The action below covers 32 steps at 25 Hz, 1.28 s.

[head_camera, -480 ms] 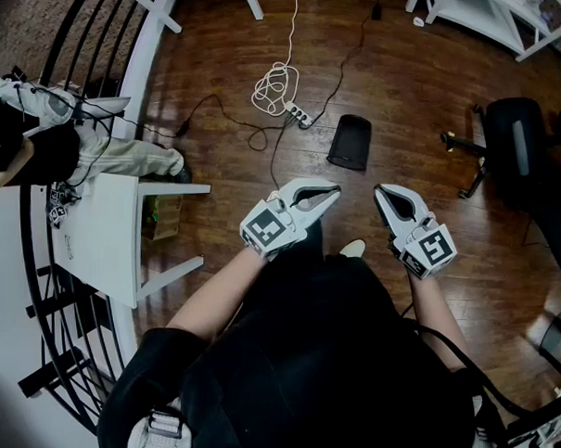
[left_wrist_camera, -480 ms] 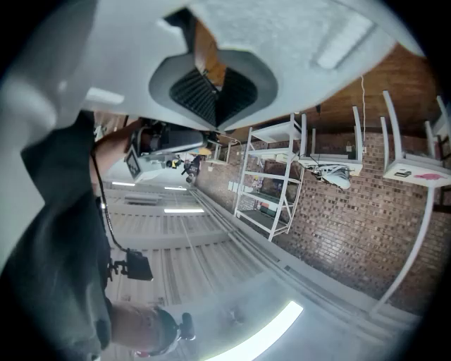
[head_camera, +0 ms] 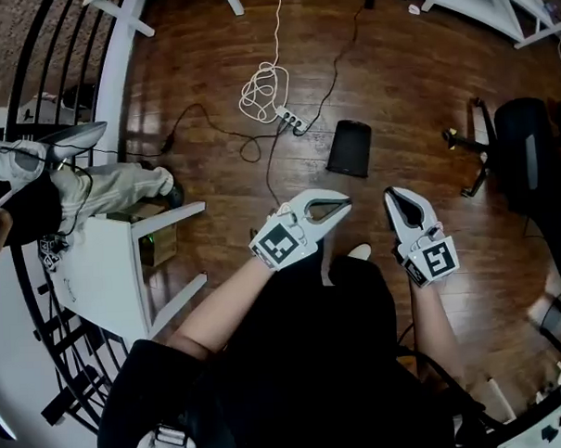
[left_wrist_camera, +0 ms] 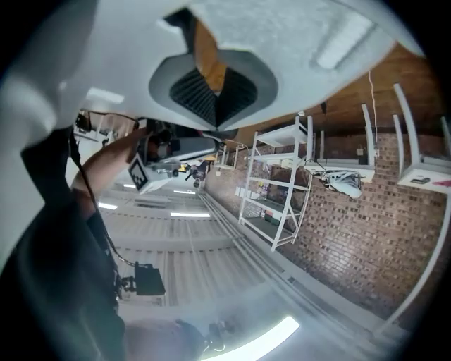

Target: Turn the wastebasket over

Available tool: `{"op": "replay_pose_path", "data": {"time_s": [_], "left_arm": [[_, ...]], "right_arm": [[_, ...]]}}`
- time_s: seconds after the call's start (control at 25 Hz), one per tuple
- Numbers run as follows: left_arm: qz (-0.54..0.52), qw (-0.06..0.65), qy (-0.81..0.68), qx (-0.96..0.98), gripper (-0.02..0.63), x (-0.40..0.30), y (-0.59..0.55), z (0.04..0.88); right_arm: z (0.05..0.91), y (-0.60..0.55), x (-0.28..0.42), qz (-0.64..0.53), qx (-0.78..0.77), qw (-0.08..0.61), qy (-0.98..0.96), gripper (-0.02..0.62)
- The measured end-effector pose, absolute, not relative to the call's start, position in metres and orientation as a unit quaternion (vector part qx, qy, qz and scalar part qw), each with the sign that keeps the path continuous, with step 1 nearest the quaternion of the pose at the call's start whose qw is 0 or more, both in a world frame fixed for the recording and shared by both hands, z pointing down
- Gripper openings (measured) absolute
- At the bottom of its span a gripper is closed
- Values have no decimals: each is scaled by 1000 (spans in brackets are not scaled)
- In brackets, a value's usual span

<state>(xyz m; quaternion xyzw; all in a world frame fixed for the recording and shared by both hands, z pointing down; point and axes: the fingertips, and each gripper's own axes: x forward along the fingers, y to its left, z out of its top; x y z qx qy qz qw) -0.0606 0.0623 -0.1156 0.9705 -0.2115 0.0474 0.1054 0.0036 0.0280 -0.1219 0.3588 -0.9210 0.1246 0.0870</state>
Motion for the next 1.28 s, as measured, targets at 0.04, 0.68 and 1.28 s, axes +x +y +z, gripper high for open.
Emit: {"op": "replay_pose_path", "data": {"time_s": [0.04,0.68,1.28], "left_arm": [[43,113,-215,969,0,-61,57,-107],[9,123,-282,951,0,1,-35,175],[-9,91,-278,956,0,23,-97,319]], "right_arm": [[-115,21,5,124,364,87,-919,12],[196,-34,68,225,477,21,-849,60],[436,-25,92,389,561,-119,-721,104]]}}
